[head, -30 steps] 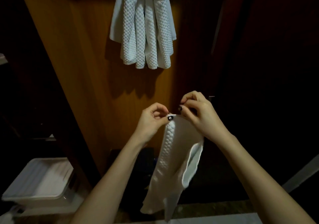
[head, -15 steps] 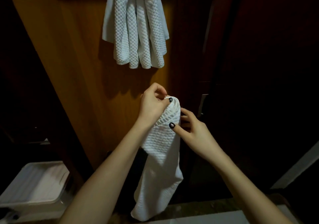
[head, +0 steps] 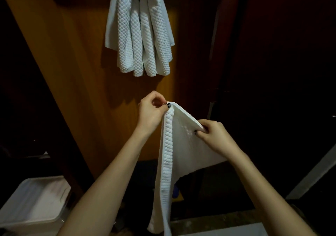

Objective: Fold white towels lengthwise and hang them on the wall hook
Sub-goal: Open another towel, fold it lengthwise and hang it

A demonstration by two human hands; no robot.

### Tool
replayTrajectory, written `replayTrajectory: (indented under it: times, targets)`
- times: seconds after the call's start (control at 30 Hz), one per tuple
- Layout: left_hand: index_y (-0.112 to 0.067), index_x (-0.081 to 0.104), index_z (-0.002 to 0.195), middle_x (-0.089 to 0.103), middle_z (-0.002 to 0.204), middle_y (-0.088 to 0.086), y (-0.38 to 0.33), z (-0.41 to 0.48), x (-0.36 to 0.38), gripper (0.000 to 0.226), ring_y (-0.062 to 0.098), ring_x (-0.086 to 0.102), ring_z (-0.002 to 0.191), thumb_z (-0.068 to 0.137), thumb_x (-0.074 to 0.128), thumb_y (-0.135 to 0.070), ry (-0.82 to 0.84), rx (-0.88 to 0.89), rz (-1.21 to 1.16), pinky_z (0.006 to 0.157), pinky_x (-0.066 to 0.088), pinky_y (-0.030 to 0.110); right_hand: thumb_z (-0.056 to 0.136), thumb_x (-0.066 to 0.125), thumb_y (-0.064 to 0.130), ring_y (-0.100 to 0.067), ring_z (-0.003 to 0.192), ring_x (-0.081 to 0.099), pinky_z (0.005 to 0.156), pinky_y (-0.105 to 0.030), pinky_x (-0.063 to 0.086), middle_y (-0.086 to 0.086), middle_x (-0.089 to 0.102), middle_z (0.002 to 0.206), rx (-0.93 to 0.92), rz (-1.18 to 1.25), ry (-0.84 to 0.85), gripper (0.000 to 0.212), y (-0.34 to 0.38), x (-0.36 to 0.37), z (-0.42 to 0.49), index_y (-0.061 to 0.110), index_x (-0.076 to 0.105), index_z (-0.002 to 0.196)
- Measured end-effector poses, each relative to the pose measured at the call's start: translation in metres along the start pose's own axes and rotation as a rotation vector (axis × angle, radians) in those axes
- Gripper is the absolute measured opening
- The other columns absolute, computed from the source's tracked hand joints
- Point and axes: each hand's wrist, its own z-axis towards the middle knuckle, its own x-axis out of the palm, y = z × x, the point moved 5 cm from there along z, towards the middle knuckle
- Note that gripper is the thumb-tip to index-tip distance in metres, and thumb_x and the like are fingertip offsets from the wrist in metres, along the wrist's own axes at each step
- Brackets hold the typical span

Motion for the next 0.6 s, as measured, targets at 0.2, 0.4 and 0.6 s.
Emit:
replayTrajectory:
  times: [0.2, 0.4, 0.6]
  targets:
    - [-0.017, 0.054, 0.068, 0.056, 0.070, -0.004, 0.009, 0.011, -0.013, 0.031, -0.004, 0.052, 0.062, 0.073, 0.066, 0.011, -0.102, -0.030, -0.044, 0.064, 0.044, 0.011, 0.090, 0.066, 0.027, -0.012, 0.081, 0.062, 0.068, -0.033, 0.054, 0.008, 0.065, 0.090, 0.141, -0.159, 0.046, 0.006, -0.042, -0.013, -0.012, 0.022, 0.065, 0.091]
    - [-0.023, 0.054, 0.067, 0.058, 0.069, -0.010, 0.019, 0.012, -0.014, 0.031, 0.004, 0.054, 0.067, 0.075, 0.068, 0.004, -0.103, -0.014, 0.122, 0.060, 0.041, 0.010, 0.096, 0.058, 0.019, 0.028, 0.094, 0.050, 0.072, 0.000, 0.045, 0.034, 0.053, 0.111, -0.017, 0.127, 0.021, 0.052, -0.037, -0.016, -0.028, 0.048, 0.045, 0.137]
    - [-0.025, 0.054, 0.068, 0.057, 0.069, -0.008, 0.032, 0.004, -0.012, 0.034, 0.003, 0.053, 0.065, 0.076, 0.067, 0.005, -0.033, -0.046, 0.089, 0.060, 0.042, 0.013, 0.091, 0.060, 0.003, -0.002, 0.099, 0.065, 0.086, -0.019, 0.052, 0.008, 0.073, 0.097, -0.063, 0.336, -0.052, 0.035, -0.017, -0.021, -0.029, 0.036, 0.072, 0.093]
